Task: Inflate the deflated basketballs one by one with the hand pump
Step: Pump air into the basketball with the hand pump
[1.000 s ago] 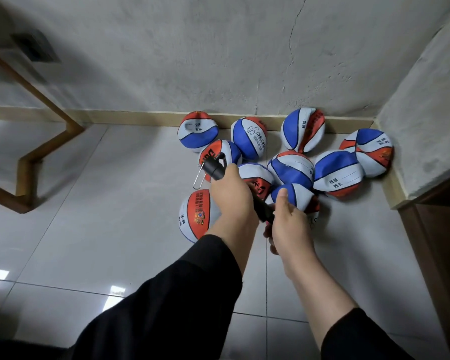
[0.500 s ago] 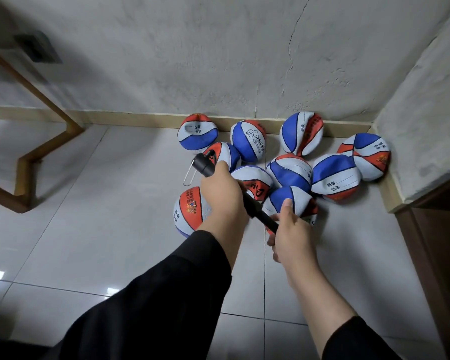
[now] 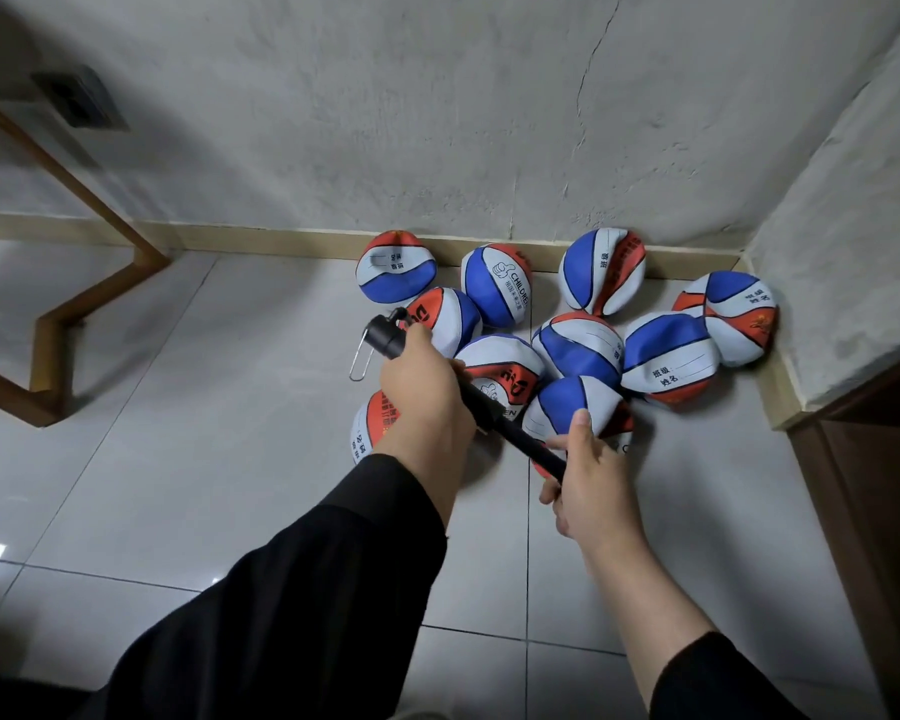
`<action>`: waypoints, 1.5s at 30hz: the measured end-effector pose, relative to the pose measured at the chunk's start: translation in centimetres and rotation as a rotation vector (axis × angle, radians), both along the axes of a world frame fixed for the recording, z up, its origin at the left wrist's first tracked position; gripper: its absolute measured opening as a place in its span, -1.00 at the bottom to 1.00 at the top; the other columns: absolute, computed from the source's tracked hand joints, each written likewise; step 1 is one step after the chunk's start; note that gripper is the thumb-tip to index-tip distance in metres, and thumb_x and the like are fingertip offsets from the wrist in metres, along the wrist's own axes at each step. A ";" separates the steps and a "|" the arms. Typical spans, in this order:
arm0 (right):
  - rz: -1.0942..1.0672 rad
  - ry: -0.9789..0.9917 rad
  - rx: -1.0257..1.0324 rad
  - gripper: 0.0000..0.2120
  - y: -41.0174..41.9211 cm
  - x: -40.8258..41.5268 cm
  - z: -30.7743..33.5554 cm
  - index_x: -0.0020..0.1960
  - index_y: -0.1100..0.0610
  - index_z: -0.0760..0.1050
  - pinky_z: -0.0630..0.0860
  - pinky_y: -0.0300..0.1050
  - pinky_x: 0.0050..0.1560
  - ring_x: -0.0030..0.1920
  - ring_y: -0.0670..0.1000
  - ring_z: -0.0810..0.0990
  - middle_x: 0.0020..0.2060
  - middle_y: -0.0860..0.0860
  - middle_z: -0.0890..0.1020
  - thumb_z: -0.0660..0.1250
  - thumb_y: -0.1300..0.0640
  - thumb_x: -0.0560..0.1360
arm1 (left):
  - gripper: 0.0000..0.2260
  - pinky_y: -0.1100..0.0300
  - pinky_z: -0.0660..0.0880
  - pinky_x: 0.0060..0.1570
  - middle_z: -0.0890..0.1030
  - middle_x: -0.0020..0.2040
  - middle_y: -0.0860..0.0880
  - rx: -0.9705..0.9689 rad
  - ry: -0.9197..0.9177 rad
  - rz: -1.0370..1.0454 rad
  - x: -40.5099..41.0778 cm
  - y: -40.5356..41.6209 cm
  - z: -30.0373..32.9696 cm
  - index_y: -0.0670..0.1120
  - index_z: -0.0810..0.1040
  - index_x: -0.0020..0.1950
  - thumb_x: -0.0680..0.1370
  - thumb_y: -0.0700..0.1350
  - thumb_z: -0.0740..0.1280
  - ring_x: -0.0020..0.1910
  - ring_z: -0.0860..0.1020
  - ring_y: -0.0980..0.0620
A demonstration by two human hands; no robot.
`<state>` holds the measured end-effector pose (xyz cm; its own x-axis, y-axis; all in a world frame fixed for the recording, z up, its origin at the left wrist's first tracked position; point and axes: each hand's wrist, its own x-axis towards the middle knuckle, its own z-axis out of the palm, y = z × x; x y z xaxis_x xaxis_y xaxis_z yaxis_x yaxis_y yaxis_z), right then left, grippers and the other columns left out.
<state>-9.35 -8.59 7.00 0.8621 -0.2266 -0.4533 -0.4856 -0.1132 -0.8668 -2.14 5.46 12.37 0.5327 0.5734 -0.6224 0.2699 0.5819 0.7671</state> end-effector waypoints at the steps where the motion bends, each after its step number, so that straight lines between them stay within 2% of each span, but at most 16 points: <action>1: 0.002 0.013 0.007 -0.45 -0.2 -0.1 -0.3 0.00 0.11 0.61 0.25 -0.23 -0.53 -0.52 0.10 0.43 -0.40 0.18 0.64 0.04 -0.28 0.67 | -0.83 0.12 0.47 -0.32 0.52 -0.39 -0.12 0.007 0.000 -0.006 0.0 0.2 0.1 -0.17 0.49 -0.07 0.57 -0.06 0.30 -0.45 0.46 -0.06; 7: -0.005 -0.049 0.002 -0.30 0.1 0.0 -0.3 -0.01 0.25 0.62 0.39 -0.17 -0.34 -0.48 0.05 0.48 -0.43 0.09 0.58 0.04 -0.36 0.55 | -0.60 0.12 0.45 -0.36 0.51 -0.29 -0.16 0.037 0.000 -0.102 -1.0 -2.1 -0.7 -0.25 0.59 0.05 0.48 0.07 0.27 -0.40 0.45 -0.08; 11: -0.002 -0.045 -0.082 -0.23 1.0 1.0 0.4 -0.19 0.13 0.59 0.47 0.03 -0.21 -0.33 0.17 0.57 -0.33 0.19 0.65 -0.07 -0.50 0.42 | -0.49 0.02 0.46 -0.26 0.55 -0.26 -0.16 0.032 -0.010 -0.116 -1.3 -4.2 -0.8 -0.26 0.62 0.04 0.34 0.12 0.27 -0.32 0.46 -0.10; 13: -0.002 -0.033 -0.080 -0.20 1.1 1.2 0.3 -0.19 0.15 0.58 0.47 0.02 -0.24 -0.34 0.17 0.56 -0.34 0.19 0.65 -0.08 -0.52 0.40 | -0.58 0.03 0.45 -0.26 0.52 -0.27 -0.15 0.025 -0.014 -0.126 -1.4 -4.5 -0.7 -0.22 0.60 0.01 0.37 0.08 0.28 -0.32 0.46 -0.09; 16: 0.000 -0.021 -0.053 -0.24 1.1 1.3 0.5 -0.14 0.23 0.57 0.42 -0.08 -0.36 -0.40 0.14 0.55 -0.37 0.21 0.63 -0.03 -0.43 0.55 | -0.79 0.05 0.42 -0.28 0.48 -0.30 -0.14 0.005 -0.011 -0.140 -1.3 -4.3 -0.8 -0.15 0.51 -0.07 0.49 0.01 0.30 -0.32 0.42 -0.08; 18: 0.000 -0.052 -0.044 -0.21 1.0 1.3 0.6 -0.14 0.23 0.57 0.39 -0.09 -0.36 -0.42 0.13 0.54 -0.38 0.23 0.63 -0.02 -0.46 0.49 | -0.82 0.09 0.42 -0.29 0.47 -0.27 -0.17 0.004 -0.017 -0.133 -0.9 -3.6 -1.0 -0.14 0.48 -0.08 0.55 -0.03 0.31 -0.32 0.42 -0.08; 21: 0.014 -0.030 -0.039 -0.34 0.1 0.7 0.2 -0.07 0.16 0.60 0.32 -0.16 -0.45 -0.56 0.08 0.41 -0.51 0.13 0.57 0.01 -0.37 0.62 | -0.82 0.10 0.43 -0.29 0.50 -0.24 -0.17 0.012 -0.018 -0.061 0.0 -1.4 -0.8 -0.14 0.49 -0.09 0.56 -0.02 0.32 -0.30 0.46 -0.07; 24: 0.008 0.052 -0.003 -0.38 -1.1 -0.2 -0.6 0.00 0.13 0.65 0.24 -0.21 -0.53 -0.62 0.05 0.31 -0.50 0.14 0.56 0.02 -0.31 0.66 | -0.81 0.15 0.44 -0.36 0.52 -0.34 -0.12 0.018 -0.007 -0.057 0.4 -0.1 -0.7 -0.15 0.47 -0.10 0.58 -0.03 0.29 -0.40 0.45 -0.07; 27: -0.012 0.058 -0.016 -0.40 -1.0 -0.2 -0.3 -0.01 0.12 0.66 0.29 -0.18 -0.50 -0.57 0.06 0.37 -0.48 0.14 0.57 0.02 -0.29 0.67 | -0.74 0.27 0.41 -0.51 0.49 -0.40 -0.10 0.023 0.001 -0.081 0.0 -0.8 -0.4 -0.19 0.51 -0.05 0.56 0.02 0.28 -0.51 0.43 -0.04; 29: -0.018 0.022 -0.044 -0.39 -0.7 0.3 0.1 -0.04 0.15 0.64 0.36 -0.13 -0.41 -0.48 0.09 0.47 -0.49 0.09 0.59 0.03 -0.29 0.67 | -0.65 0.17 0.47 -0.40 0.51 -0.32 -0.15 0.015 0.000 -0.111 -0.4 -1.7 -0.4 -0.21 0.54 -0.01 0.47 0.08 0.28 -0.44 0.46 -0.07; 31: -0.022 0.007 -0.068 -0.36 -0.2 0.9 0.7 -0.11 0.12 0.61 0.42 -0.06 -0.34 -0.40 0.15 0.54 -0.50 0.10 0.60 0.01 -0.35 0.64 | -0.68 0.05 0.45 -0.28 0.48 -0.26 -0.16 0.014 -0.013 -0.115 -0.7 -2.8 -0.4 -0.16 0.51 -0.05 0.42 0.08 0.28 -0.34 0.44 -0.09; 33: -0.020 -0.018 -0.099 -0.25 0.4 1.3 0.8 -0.17 0.11 0.60 0.50 0.05 -0.25 -0.32 0.20 0.59 -0.39 0.16 0.64 -0.05 -0.49 0.49 | -0.73 0.06 0.42 -0.28 0.47 -0.28 -0.16 0.028 -0.018 -0.131 -1.1 -3.9 -0.5 -0.15 0.51 -0.08 0.44 0.05 0.28 -0.33 0.44 -0.08; 36: -0.005 -0.033 -0.104 -0.16 1.0 1.3 0.5 -0.22 0.14 0.59 0.48 0.04 -0.24 -0.35 0.17 0.55 -0.37 0.16 0.64 -0.11 -0.56 0.31 | -0.75 0.19 0.42 -0.42 0.48 -0.40 -0.12 -0.001 -0.015 -0.143 -1.4 -4.6 -0.7 -0.20 0.56 0.00 0.51 -0.03 0.30 -0.52 0.46 0.00; 39: 0.021 -0.026 -0.065 -0.26 1.1 1.3 0.6 -0.15 0.18 0.59 0.41 -0.10 -0.34 -0.43 0.12 0.50 -0.39 0.16 0.61 -0.04 -0.44 0.55 | -0.66 0.10 0.47 -0.30 0.50 -0.31 -0.14 -0.030 -0.006 -0.152 -1.4 -4.2 -0.5 -0.20 0.57 0.06 0.46 0.04 0.31 -0.39 0.48 -0.05; 41: 0.018 -0.050 -0.034 -0.30 1.0 1.3 0.9 -0.12 0.20 0.59 0.36 -0.14 -0.39 -0.43 0.13 0.52 -0.44 0.14 0.58 0.01 -0.38 0.60 | -0.71 0.04 0.47 -0.23 0.49 -0.22 -0.16 -0.006 -0.005 -0.127 -1.1 -3.6 -0.4 -0.17 0.55 0.03 0.48 0.04 0.32 -0.29 0.47 -0.10; 45: -0.010 0.003 0.012 -0.37 0.2 1.0 0.6 -0.03 0.13 0.60 0.29 -0.20 -0.46 -0.51 0.10 0.45 -0.53 0.11 0.57 0.02 -0.35 0.64 | -0.77 0.16 0.43 -0.35 0.50 -0.25 -0.16 0.030 -0.025 -0.079 0.2 -1.7 -0.1 -0.15 0.52 -0.05 0.56 0.02 0.33 -0.36 0.45 -0.06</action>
<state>-8.33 -8.39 7.64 0.8582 -0.2299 -0.4590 -0.4895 -0.0973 -0.8666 -1.91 3.78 12.31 0.5926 0.5471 -0.5911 0.2944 0.5360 0.7912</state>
